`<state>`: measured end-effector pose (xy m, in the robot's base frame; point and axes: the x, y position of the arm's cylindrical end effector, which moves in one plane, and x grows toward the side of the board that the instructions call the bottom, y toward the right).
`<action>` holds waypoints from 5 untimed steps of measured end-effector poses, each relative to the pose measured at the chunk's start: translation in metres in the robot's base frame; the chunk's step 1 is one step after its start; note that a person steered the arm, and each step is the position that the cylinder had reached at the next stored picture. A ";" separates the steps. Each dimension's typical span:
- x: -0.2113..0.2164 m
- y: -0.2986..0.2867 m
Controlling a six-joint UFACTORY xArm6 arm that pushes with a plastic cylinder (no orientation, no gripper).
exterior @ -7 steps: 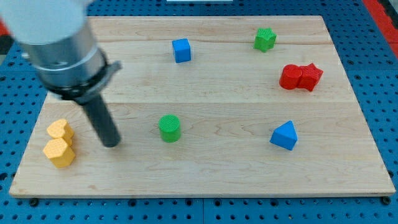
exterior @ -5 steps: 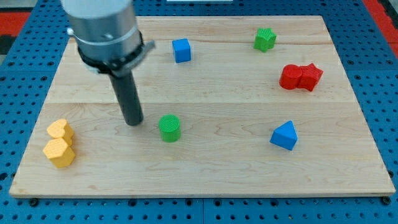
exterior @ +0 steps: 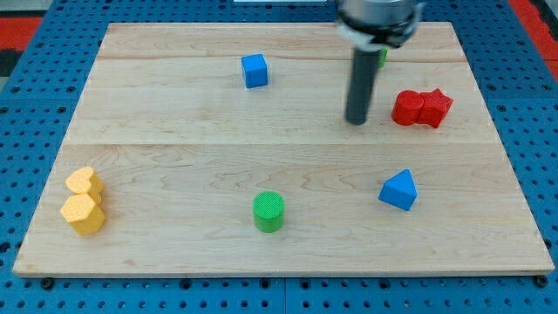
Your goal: Move the green star close to green circle
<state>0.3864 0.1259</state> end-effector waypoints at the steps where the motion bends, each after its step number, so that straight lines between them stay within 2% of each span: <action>1: -0.058 0.011; 2: -0.074 0.071; 3: -0.095 0.096; 4: -0.152 0.102; 5: -0.166 0.052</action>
<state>0.2207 0.1778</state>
